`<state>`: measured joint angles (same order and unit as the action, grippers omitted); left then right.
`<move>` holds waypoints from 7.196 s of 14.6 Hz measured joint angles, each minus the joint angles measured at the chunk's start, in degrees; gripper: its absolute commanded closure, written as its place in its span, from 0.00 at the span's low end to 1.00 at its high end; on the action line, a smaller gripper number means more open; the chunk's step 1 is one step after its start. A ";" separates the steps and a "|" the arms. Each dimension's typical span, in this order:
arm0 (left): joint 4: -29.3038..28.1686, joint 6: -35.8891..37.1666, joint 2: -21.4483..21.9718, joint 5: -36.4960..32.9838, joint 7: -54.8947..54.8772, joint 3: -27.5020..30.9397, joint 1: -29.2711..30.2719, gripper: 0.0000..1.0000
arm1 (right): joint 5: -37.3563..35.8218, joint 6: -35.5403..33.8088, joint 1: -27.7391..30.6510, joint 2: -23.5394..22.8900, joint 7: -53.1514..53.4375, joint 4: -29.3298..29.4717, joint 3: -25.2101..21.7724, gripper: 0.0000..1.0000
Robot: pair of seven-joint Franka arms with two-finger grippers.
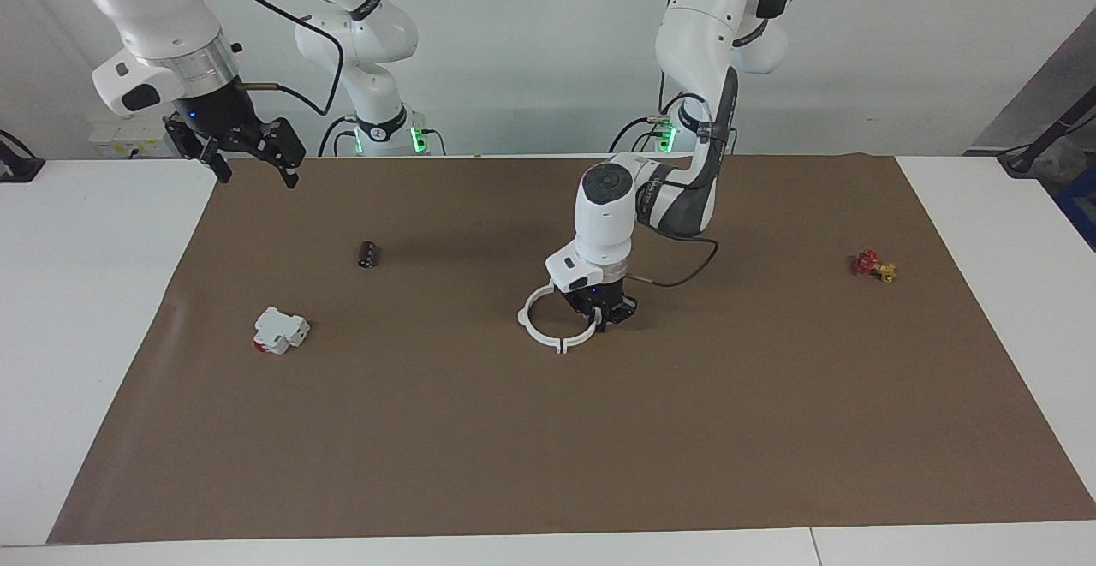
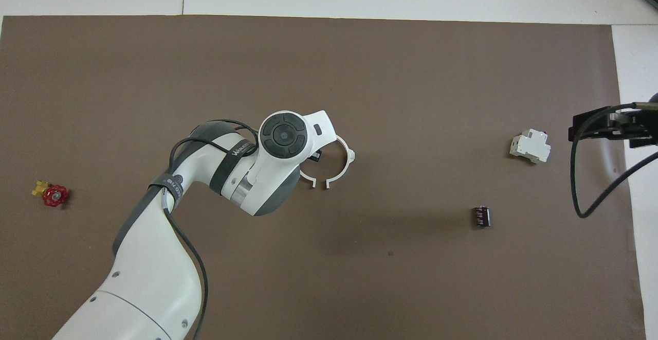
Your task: Assemble drain pipe with both arms
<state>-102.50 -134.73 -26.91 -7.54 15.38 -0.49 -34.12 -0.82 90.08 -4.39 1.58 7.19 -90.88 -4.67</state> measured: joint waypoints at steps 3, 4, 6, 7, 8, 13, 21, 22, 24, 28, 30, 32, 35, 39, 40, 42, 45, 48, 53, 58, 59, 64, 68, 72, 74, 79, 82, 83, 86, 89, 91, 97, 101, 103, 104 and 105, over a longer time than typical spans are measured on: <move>-0.43 -1.50 0.01 0.00 0.75 -0.05 -0.03 1.00 | 0.00 0.00 0.00 0.00 0.00 0.00 0.00 0.00; -0.74 -2.01 0.08 0.00 0.75 -0.03 -0.03 1.00 | 0.00 0.00 0.00 0.00 0.00 0.00 0.00 0.00; -1.46 -3.01 0.37 0.00 0.75 -0.01 -0.04 1.00 | 0.00 0.00 0.00 0.00 0.00 0.00 0.00 0.00; -1.73 -3.30 0.54 0.00 0.75 -0.05 -0.09 1.00 | 0.00 0.00 0.00 0.00 0.00 0.00 0.00 0.00; -1.95 -3.55 0.64 0.00 0.80 -0.12 -0.17 1.00 | 0.00 0.00 0.00 0.00 0.00 0.00 0.00 0.00; -2.32 -3.90 0.78 0.00 1.86 -0.15 -0.57 1.00 | 0.00 0.00 0.00 0.00 0.00 0.00 0.00 0.00; -2.90 -4.36 1.05 0.00 4.94 -0.16 -1.09 1.00 | 0.00 0.00 0.00 0.00 0.00 0.00 0.00 0.00; -2.92 -4.37 1.06 0.00 5.09 -0.16 -1.11 1.00 | 0.00 0.00 0.00 0.00 0.00 0.00 0.00 0.00; -2.96 -4.46 1.06 0.00 5.79 -0.17 -1.24 1.00 | 0.00 0.00 0.00 0.00 0.00 0.00 0.00 0.00; -3.27 -5.21 1.13 0.00 6.58 -0.16 -1.44 1.00 | 0.00 0.00 0.00 0.00 0.00 0.00 0.00 0.00; -3.44 -5.45 1.21 0.00 6.66 -0.14 -1.44 1.00 | 0.00 0.00 0.00 0.00 0.00 0.00 0.00 0.00; -3.57 -5.64 1.26 0.00 6.67 -0.13 -1.44 1.00 | 0.00 0.00 0.00 0.00 0.00 0.00 0.00 0.00; -3.73 -5.94 1.31 0.00 6.67 -0.12 -1.45 1.00 | 0.00 0.00 0.00 0.00 0.00 0.00 0.00 0.00; -3.85 -6.16 1.35 0.00 6.67 -0.11 -1.45 1.00 | 0.00 0.00 0.00 0.00 0.00 0.00 0.00 0.00; -3.86 -6.23 1.35 0.00 6.67 -0.11 -1.45 1.00 | 0.00 0.00 0.00 0.00 0.00 0.00 0.00 0.00; -4.04 -7.23 1.34 0.00 6.67 -0.12 -1.45 1.00 | 0.00 0.00 0.00 0.00 0.00 0.00 0.00 0.00; -4.23 -7.98 1.35 0.00 6.67 -0.11 -1.45 1.00 | 0.00 0.00 0.00 0.00 0.00 0.00 0.00 0.00; -4.31 -8.35 1.34 0.00 6.67 -0.11 -1.45 1.00 | 0.00 0.00 0.00 0.00 0.00 0.00 0.00 0.00; -4.32 -8.60 1.32 0.00 6.67 -0.11 -1.45 0.00 | 0.00 0.00 0.00 0.00 0.00 0.00 0.00 0.00; -4.32 -9.38 1.29 0.00 6.72 -0.08 -1.45 0.00 | 0.00 0.00 0.00 0.00 0.00 0.00 0.00 0.00; -4.30 -9.39 1.29 0.00 6.79 -0.08 -1.45 0.00 | 0.00 0.00 0.00 0.00 0.00 0.00 0.00 0.00; -2.79 -6.11 2.06 0.00 7.16 0.18 -1.44 0.00 | 0.00 0.00 0.00 0.00 0.00 0.00 0.00 0.00; -2.70 5.21 7.94 0.00 7.23 0.96 -0.25 0.00 | 0.00 0.00 0.00 0.00 0.00 0.00 0.00 0.00; -2.82 18.32 13.63 0.00 7.37 1.55 3.06 0.00 | 0.00 0.00 0.00 0.00 0.00 0.00 0.00 0.00; -2.88 21.37 14.56 0.00 7.31 1.89 7.60 0.00 | 0.00 0.00 0.00 0.00 0.00 0.00 0.00 0.00; -2.87 25.12 18.02 1.93 -2.83 2.19 19.27 0.00 | 0.00 0.00 0.00 0.00 0.00 0.00 0.00 0.00; -2.89 27.01 21.18 5.33 -8.62 2.20 23.75 0.00 | 0.00 0.00 0.00 0.00 0.00 0.00 0.00 0.00; -2.87 27.40 22.34 6.08 -9.70 2.18 25.16 0.00 | 0.00 0.00 0.00 0.00 0.00 0.00 0.00 0.00; -2.50 28.48 26.14 7.41 -15.52 2.22 29.21 0.00 | 0.00 0.00 0.00 0.00 0.00 0.00 0.00 0.00; 3.16 34.53 28.51 7.55 -20.77 2.37 32.32 0.00 | 0.00 0.00 0.00 0.00 0.00 0.00 0.00 0.00; 8.66 39.31 28.64 7.56 -22.99 2.43 32.85 0.00 | 0.00 0.00 0.00 0.00 0.00 0.00 0.00 0.00; 14.13 46.31 28.40 7.56 -23.41 2.36 33.10 0.00 | 0.00 0.00 0.00 0.00 0.00 0.00 0.00 0.00; 11.69 46.67 28.38 7.56 -23.41 2.37 33.39 0.00 | 0.00 0.00 0.00 0.00 0.00 0.00 0.00 0.00; 11.23 46.68 28.50 7.56 -23.41 2.37 33.50 0.00 | 0.00 0.00 0.00 0.00 0.00 0.00 0.00 0.00; 11.19 46.71 28.55 7.56 -23.41 2.35 33.50 0.00 | 0.00 0.00 0.00 0.00 0.00 0.00 0.00 0.00; 11.17 46.76 28.61 7.56 -23.42 2.34 33.50 0.00 | 0.00 0.00 0.00 0.00 0.00 0.00 0.00 0.00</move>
